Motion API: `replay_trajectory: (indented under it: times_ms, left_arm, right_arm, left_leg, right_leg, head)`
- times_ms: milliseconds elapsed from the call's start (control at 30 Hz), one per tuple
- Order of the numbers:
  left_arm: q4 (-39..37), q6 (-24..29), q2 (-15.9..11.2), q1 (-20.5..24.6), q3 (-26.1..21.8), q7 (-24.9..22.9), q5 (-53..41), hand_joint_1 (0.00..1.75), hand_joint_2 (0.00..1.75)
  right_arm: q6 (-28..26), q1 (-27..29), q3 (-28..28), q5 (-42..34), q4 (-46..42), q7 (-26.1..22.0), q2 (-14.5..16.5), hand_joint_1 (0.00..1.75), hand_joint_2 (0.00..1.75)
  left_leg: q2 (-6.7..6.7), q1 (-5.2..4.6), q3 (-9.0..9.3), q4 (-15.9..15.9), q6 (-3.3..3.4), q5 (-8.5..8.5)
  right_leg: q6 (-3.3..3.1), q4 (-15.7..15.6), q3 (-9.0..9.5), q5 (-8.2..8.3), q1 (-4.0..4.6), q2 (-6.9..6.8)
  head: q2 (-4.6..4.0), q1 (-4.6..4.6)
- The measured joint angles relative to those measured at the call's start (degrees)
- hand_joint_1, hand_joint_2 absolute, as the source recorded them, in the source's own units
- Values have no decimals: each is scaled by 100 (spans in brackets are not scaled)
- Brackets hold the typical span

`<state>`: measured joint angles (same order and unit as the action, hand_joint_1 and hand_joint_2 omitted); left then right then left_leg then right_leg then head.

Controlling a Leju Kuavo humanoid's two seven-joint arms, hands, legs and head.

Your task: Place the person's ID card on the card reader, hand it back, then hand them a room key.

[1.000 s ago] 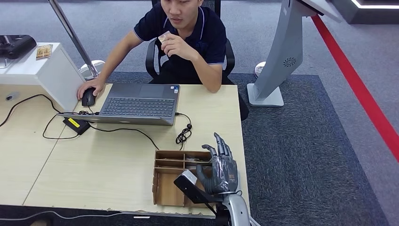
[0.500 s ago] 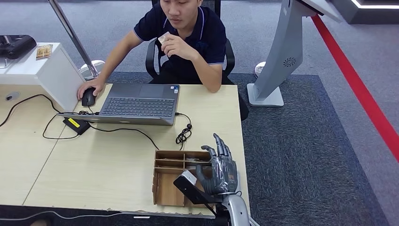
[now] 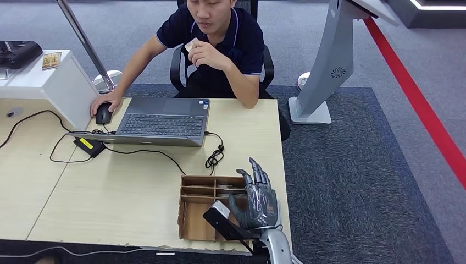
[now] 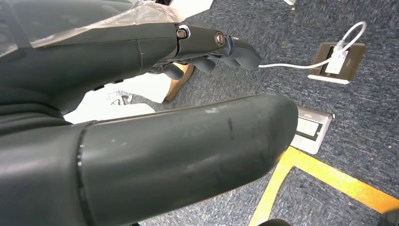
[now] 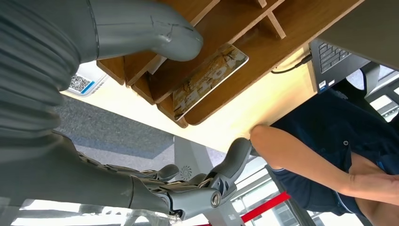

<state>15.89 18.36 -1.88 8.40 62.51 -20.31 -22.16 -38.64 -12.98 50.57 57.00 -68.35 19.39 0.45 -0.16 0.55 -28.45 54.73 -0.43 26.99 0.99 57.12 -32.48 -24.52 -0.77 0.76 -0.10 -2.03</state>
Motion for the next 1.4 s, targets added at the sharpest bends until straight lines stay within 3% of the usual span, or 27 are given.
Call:
replay_trajectory:
  times_ms: [300, 533, 667, 1067, 1133, 1267, 1400]
  left_arm:
    - [0, 2, 0, 0, 0, 0, 2, 0, 0]
    - [0, 4, 0, 0, 0, 0, 2, 0, 0]
    - [0, 4, 0, 1, 0, 0, 0, 0, 0]
    - [0, 4, 0, 1, 0, 0, -3, 0, 0]
    - [0, 3, 0, 2, 0, 0, -10, 0, 0]
    - [0, 0, 0, 2, 0, 0, -15, 0, 0]
    - [0, -17, 0, 4, 2, 0, -16, 0, 0]
  right_arm:
    - [16, 22, 8, -22, -2, 32, -32, 56, 175]
    - [17, 37, 10, -31, -12, 37, -38, 92, 175]
    - [19, 37, 12, -42, -14, 42, -41, 123, 175]
    - [23, 37, 12, -59, -15, 52, -41, 138, 175]
    - [24, 37, 12, -59, -15, 52, -42, 144, 175]
    - [24, 37, 13, -59, -15, 52, -43, 175, 175]
    - [24, 37, 21, -59, -15, 52, -47, 175, 175]
  left_leg:
    - [0, 0, 0, 0, 0, 0]
    - [0, 0, 0, 0, 0, 0]
    - [0, 0, 0, 0, 0, 0]
    - [0, 0, 0, 0, 0, 0]
    - [0, 0, 0, 0, 0, 0]
    - [0, 0, 0, 0, 0, 0]
    - [0, 0, 0, 0, 0, 0]
  right_leg:
    - [0, 0, 0, 0, 0, 0]
    - [0, 0, 0, 0, 0, 0]
    - [0, 0, 0, 0, 0, 0]
    - [0, 0, 0, 0, 0, 0]
    - [0, 0, 0, 0, 0, 0]
    - [0, 0, 0, 0, 0, 0]
    - [0, 0, 0, 0, 0, 0]
  head:
    - [-1, 0]
    - [-1, -1]
    - [-1, -1]
    - [-1, 0]
    - [-1, 0]
    - [-1, -1]
    - [-1, -1]
